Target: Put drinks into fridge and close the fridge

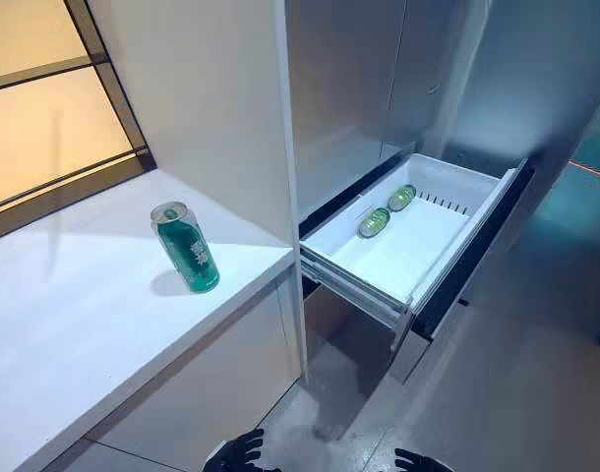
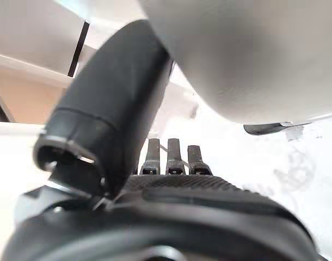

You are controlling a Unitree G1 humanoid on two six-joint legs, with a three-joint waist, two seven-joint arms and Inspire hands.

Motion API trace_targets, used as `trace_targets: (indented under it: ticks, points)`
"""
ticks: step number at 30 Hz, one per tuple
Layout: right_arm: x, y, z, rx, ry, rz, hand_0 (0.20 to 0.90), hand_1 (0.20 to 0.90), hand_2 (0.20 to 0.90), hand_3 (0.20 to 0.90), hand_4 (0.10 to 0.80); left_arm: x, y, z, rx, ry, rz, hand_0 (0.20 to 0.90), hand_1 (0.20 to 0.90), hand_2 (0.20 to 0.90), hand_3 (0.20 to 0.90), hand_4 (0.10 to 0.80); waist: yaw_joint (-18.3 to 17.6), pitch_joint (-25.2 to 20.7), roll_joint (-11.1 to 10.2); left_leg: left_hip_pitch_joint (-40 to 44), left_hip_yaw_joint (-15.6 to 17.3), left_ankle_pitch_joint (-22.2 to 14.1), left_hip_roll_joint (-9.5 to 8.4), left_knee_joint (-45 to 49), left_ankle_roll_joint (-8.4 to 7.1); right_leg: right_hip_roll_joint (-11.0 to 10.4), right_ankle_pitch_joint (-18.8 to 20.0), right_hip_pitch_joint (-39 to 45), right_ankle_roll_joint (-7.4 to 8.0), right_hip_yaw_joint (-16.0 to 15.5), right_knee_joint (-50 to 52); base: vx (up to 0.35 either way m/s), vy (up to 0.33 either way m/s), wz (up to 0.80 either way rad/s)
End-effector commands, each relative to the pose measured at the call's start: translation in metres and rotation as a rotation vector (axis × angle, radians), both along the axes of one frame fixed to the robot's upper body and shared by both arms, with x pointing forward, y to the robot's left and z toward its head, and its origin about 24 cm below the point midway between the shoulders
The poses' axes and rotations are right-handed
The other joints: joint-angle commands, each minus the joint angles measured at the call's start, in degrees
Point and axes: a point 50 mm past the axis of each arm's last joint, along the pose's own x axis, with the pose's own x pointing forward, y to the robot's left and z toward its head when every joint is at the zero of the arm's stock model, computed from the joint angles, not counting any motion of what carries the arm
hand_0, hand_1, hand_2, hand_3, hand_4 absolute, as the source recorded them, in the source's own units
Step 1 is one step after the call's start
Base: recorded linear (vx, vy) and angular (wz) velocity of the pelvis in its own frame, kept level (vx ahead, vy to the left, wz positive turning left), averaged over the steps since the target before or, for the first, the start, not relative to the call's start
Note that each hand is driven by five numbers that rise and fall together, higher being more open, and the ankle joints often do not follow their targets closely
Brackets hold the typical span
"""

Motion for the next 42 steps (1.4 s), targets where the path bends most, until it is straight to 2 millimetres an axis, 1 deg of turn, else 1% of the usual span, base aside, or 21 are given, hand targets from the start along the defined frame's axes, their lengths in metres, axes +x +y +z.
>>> trace_targets:
  ticks: [1, 7, 12, 14, 17, 19, 20, 22, 23, 27, 29, 30, 32, 34, 35, 36, 37, 38, 39, 40, 42]
  points:
    - [0.023, -0.004, 0.006, 0.000, -0.047, 0.073, 0.900, 0.900, 0.900, 0.900, 0.800, 0.031, -0.008, 0.006, -0.011, -0.100, 0.009, 0.900, 0.900, 0.900, 0.900, 0.800, 0.62, 0.70, -0.12, -1.31, 1.27, -5.84, -3.13, 3.56, 0.80, 1.26, -4.05, -3.27, 1.19, -3.30, 6.02, 0.000, 0.000, 0.00]
    - [0.022, -0.003, 0.005, 0.001, -0.044, 0.078, 0.900, 0.900, 0.900, 0.900, 0.800, 0.032, -0.005, 0.006, 0.003, -0.103, 0.050, 0.900, 0.900, 0.900, 0.900, 0.800, 0.56, 0.51, -0.22, -1.22, 1.34, -5.85, -3.14, 3.37, 0.84, 1.30, -4.07, -3.25, 1.22, -3.16, 5.94, 0.000, 0.000, 0.00]
    - [0.022, -0.003, 0.005, 0.000, -0.041, 0.085, 0.900, 0.900, 0.900, 0.900, 0.800, 0.040, 0.000, 0.012, 0.052, -0.182, 0.091, 0.900, 0.900, 0.900, 0.900, 0.800, 0.60, 0.37, -0.23, -1.23, 1.21, -5.80, -3.14, 3.36, 0.71, 1.27, -4.07, -3.24, 1.22, -3.13, 5.96, 0.000, 0.000, 0.00]
    - [0.023, -0.004, 0.005, -0.001, -0.039, 0.089, 0.900, 0.900, 0.900, 0.900, 0.800, 0.046, 0.002, 0.016, 0.066, -0.231, 0.075, 0.900, 0.900, 0.900, 0.900, 0.800, 0.57, 0.39, -0.19, -1.23, 1.18, -5.78, -3.11, 3.39, 0.62, 1.25, -4.08, -3.28, 1.24, -3.12, 6.02, 0.000, 0.000, 0.00]
    - [0.027, -0.007, 0.007, -0.008, -0.044, 0.096, 0.900, 0.900, 0.900, 0.900, 0.800, 0.069, -0.001, 0.033, 0.072, -0.408, -0.018, 0.900, 0.900, 0.900, 0.900, 0.800, 0.62, 0.64, 0.11, -1.53, 1.01, -5.57, -3.12, 3.50, 0.48, 1.22, -3.99, -3.44, 1.26, -3.17, 6.07, 0.000, 0.000, 0.00]
    - [0.029, -0.009, 0.008, -0.010, -0.047, 0.097, 0.900, 0.900, 0.900, 0.900, 0.800, 0.081, -0.003, 0.042, 0.068, -0.472, -0.055, 0.900, 0.900, 0.900, 0.900, 0.800, 0.65, 0.77, 0.26, -1.69, 0.98, -5.52, -3.08, 3.57, 0.47, 1.19, -3.98, -3.62, 1.30, -3.16, 6.18, -0.022, 0.012, 0.00]
    - [0.032, -0.013, 0.010, -0.017, -0.052, 0.096, 0.900, 0.900, 0.900, 0.900, 0.800, 0.103, -0.007, 0.060, 0.046, -0.580, -0.130, 0.900, 0.900, 0.900, 0.900, 0.800, 0.86, 0.98, 0.60, -2.00, 0.88, -5.43, -3.05, 3.68, 0.48, 1.14, -3.92, -3.79, 1.33, -3.19, 6.18, -0.062, 0.035, 0.02]
    - [0.034, -0.019, 0.012, -0.027, -0.058, 0.097, 0.900, 0.900, 0.900, 0.900, 0.800, 0.125, -0.013, 0.084, -0.063, -0.684, -0.222, 0.900, 0.900, 0.900, 0.900, 0.800, 1.08, 1.28, 1.11, -2.36, 0.65, -5.23, -3.08, 3.72, 0.60, 1.18, -3.80, -4.14, 1.37, -3.15, 6.27, -0.061, 0.041, 0.02]
    - [0.035, -0.020, 0.013, -0.030, -0.059, 0.096, 0.900, 0.900, 0.900, 0.900, 0.800, 0.132, -0.015, 0.091, -0.103, -0.702, -0.242, 0.900, 0.900, 0.900, 0.900, 0.800, 1.14, 1.30, 1.27, -2.46, 0.54, -5.19, -3.09, 3.72, 0.66, 1.20, -3.79, -4.23, 1.37, -3.12, 6.28, -0.043, 0.037, 0.01]
    - [0.037, -0.023, 0.014, -0.039, -0.063, 0.097, 0.900, 0.900, 0.900, 0.900, 0.800, 0.155, -0.024, 0.138, -0.483, -0.794, -0.366, 0.900, 0.900, 0.900, 0.900, 0.800, 1.49, 1.30, 1.90, -2.47, 0.04, -4.91, -3.09, 3.22, 0.86, 1.41, -3.70, -4.44, 1.43, -2.90, 6.25, -0.017, 0.016, 0.00]
    - [0.037, -0.022, 0.014, -0.039, -0.064, 0.098, 0.900, 0.900, 0.900, 0.900, 0.800, 0.164, -0.030, 0.166, -0.654, -0.859, -0.424, 0.900, 0.900, 0.900, 0.900, 0.800, 1.68, 1.21, 1.94, -2.32, -0.17, -4.77, -3.10, 2.84, 0.86, 1.49, -3.61, -4.39, 1.45, -2.83, 6.13, 0.000, 0.000, 0.00]
    - [0.036, -0.021, 0.014, -0.039, -0.065, 0.097, 0.900, 0.900, 0.900, 0.900, 0.800, 0.169, -0.034, 0.183, -0.729, -0.900, -0.450, 0.900, 0.900, 0.900, 0.900, 0.800, 1.79, 1.20, 1.92, -2.19, -0.24, -4.78, -3.07, 2.66, 0.84, 1.50, -3.60, -4.33, 1.47, -2.81, 6.10, 0.000, 0.000, 0.00]
    - [0.034, -0.020, 0.013, -0.039, -0.066, 0.095, 0.900, 0.900, 0.900, 0.900, 0.800, 0.175, -0.039, 0.211, -0.816, -0.963, -0.480, 0.900, 0.900, 0.900, 0.900, 0.800, 1.98, 1.16, 1.90, -2.10, -0.39, -4.81, -3.07, 2.45, 0.90, 1.47, -3.55, -4.27, 1.52, -2.77, 6.04, 0.000, 0.000, 0.00]
    - [0.030, -0.018, 0.012, -0.038, -0.067, 0.093, 0.900, 0.900, 0.900, 0.900, 0.800, 0.176, -0.045, 0.248, -0.959, -1.058, -0.547, 0.900, 0.900, 0.900, 0.900, 0.800, 2.18, 1.07, 1.82, -1.96, -0.72, -4.87, -3.15, 2.12, 1.06, 1.45, -3.51, -4.11, 1.58, -2.65, 5.77, 0.000, 0.000, 0.00]
    - [0.028, -0.016, 0.011, -0.037, -0.066, 0.093, 0.900, 0.900, 0.900, 0.900, 0.800, 0.176, -0.047, 0.263, -1.027, -1.096, -0.560, 0.900, 0.900, 0.900, 0.900, 0.800, 2.23, 0.97, 1.79, -1.88, -0.87, -4.93, -3.19, 1.96, 1.13, 1.46, -3.56, -4.02, 1.57, -2.57, 5.66, 0.000, 0.000, 0.00]
    - [0.027, -0.015, 0.010, -0.036, -0.064, 0.094, 0.900, 0.900, 0.900, 0.900, 0.800, 0.175, -0.046, 0.269, -1.065, -1.123, -0.563, 0.900, 0.900, 0.900, 0.900, 0.800, 2.24, 0.90, 1.76, -1.79, -0.93, -4.97, -3.20, 1.88, 1.15, 1.46, -3.61, -3.93, 1.55, -2.52, 5.62, 0.000, 0.000, 0.00]
    - [0.023, -0.013, 0.009, -0.035, -0.060, 0.095, 0.900, 0.900, 0.900, 0.900, 0.800, 0.174, -0.049, 0.291, -1.110, -1.193, -0.574, 0.900, 0.900, 0.900, 0.900, 0.800, 2.32, 0.66, 1.70, -1.51, -1.26, -5.12, -3.30, 1.62, 1.27, 1.48, -3.70, -3.68, 1.58, -2.32, 5.40, 0.000, 0.000, 0.00]
    - [0.020, -0.012, 0.008, -0.034, -0.057, 0.094, 0.900, 0.900, 0.900, 0.900, 0.800, 0.172, -0.048, 0.304, -1.124, -1.250, -0.561, 0.900, 0.900, 0.900, 0.900, 0.800, 2.37, 0.55, 1.69, -1.35, -1.50, -5.16, -3.34, 1.47, 1.30, 1.47, -3.76, -3.46, 1.59, -2.25, 5.24, 0.000, 0.000, 0.00]
    - [0.019, -0.011, 0.008, -0.034, -0.056, 0.095, 0.900, 0.900, 0.900, 0.900, 0.800, 0.172, -0.047, 0.308, -1.125, -1.275, -0.549, 0.900, 0.900, 0.900, 0.900, 0.800, 2.37, 0.52, 1.68, -1.28, -1.59, -5.17, -3.36, 1.42, 1.31, 1.47, -3.78, -3.36, 1.60, -2.24, 5.17, 0.000, 0.000, 0.00]
    - [0.015, -0.008, 0.006, -0.032, -0.052, 0.092, 0.900, 0.900, 0.900, 0.900, 0.800, 0.172, -0.039, 0.325, -1.107, -1.382, -0.480, 0.900, 0.900, 0.900, 0.900, 0.800, 2.51, 0.27, 1.62, -0.99, -2.01, -5.24, -3.43, 1.17, 1.32, 1.50, -3.84, -2.97, 1.59, -2.19, 4.82, 0.000, 0.000, 0.00]
    - [0.009, -0.005, 0.004, -0.030, -0.045, 0.090, 0.900, 0.900, 0.900, 0.900, 0.800, 0.172, -0.025, 0.341, -1.047, -1.508, -0.356, 0.900, 0.900, 0.900, 0.900, 0.800, 2.61, -0.02, 1.52, -0.63, -2.50, -5.34, -3.54, 0.96, 1.31, 1.55, -3.95, -2.43, 1.59, -2.26, 4.40, 0.034, -0.023, 0.02]
